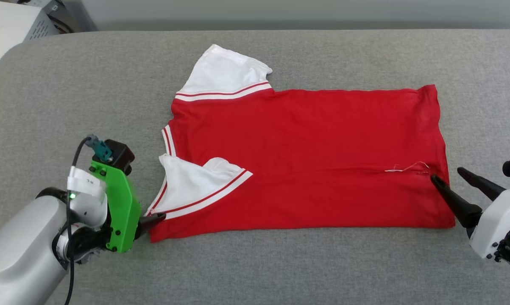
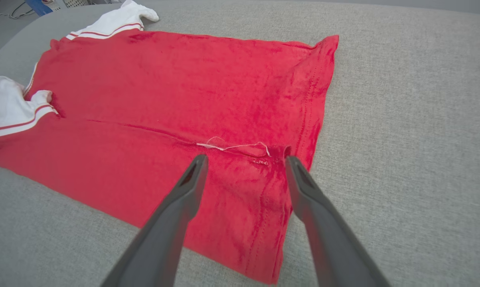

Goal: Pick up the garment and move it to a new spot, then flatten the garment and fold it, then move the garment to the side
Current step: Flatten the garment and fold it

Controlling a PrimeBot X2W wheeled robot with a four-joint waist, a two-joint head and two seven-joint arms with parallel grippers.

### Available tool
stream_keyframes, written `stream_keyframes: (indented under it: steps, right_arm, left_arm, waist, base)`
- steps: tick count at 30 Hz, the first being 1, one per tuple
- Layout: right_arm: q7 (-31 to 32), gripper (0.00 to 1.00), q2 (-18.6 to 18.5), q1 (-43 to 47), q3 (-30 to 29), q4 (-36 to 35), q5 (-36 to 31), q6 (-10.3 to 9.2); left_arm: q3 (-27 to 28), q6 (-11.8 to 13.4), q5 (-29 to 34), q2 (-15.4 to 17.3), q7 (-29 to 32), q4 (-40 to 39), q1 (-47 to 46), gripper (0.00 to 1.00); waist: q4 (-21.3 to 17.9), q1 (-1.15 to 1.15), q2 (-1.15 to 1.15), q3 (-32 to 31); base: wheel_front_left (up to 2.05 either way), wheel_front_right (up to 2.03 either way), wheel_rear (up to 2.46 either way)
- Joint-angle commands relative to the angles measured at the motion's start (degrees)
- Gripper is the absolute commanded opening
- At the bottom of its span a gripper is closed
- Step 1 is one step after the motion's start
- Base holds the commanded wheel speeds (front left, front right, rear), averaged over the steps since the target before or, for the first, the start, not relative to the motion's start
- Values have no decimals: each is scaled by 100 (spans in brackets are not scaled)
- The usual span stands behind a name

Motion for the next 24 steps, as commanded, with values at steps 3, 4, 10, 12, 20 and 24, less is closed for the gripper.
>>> stream_keyframes:
  steps: [3, 4, 10, 12, 20, 24]
  right_arm:
    - [74, 100, 69, -17, -26, -35, -92, -4]
    - [95, 100, 84, -35, -18, -38, -112, -4]
    - [155, 100, 156, -169, 50, -67, -209, -4]
    - [139, 100, 146, -208, 27, -86, -229, -4]
    - [434, 100, -265, -467, -51, -381, -468, -4]
    - [1010, 100, -585, -644, 6, -465, -542, -4]
  left_arm:
    - [-127, 60, 15, -95, 32, 196, 75, 100]
    - [-191, 62, 98, -119, 26, 287, 81, 100]
    - [-512, 40, 470, -379, -185, 930, 144, 100]
    - [-598, 3, 484, -456, -260, 1097, 190, 100]
    - [-607, -60, 613, -471, -1072, 1097, 271, 0]
    - [-579, -36, 741, -420, -1401, 823, 342, 0]
  waist:
    - [-100, 0, 0, 112]
    - [-122, 0, 0, 141]
    - [-209, 0, 0, 226]
    - [-219, 0, 0, 212]
    - [-186, 0, 0, 7]
    - [-138, 0, 0, -62]
  base:
    - [0, 0, 0]
    - [0, 0, 0]
    - [0, 0, 0]
    - [0, 0, 0]
    - [0, 0, 0]
    - [0, 0, 0]
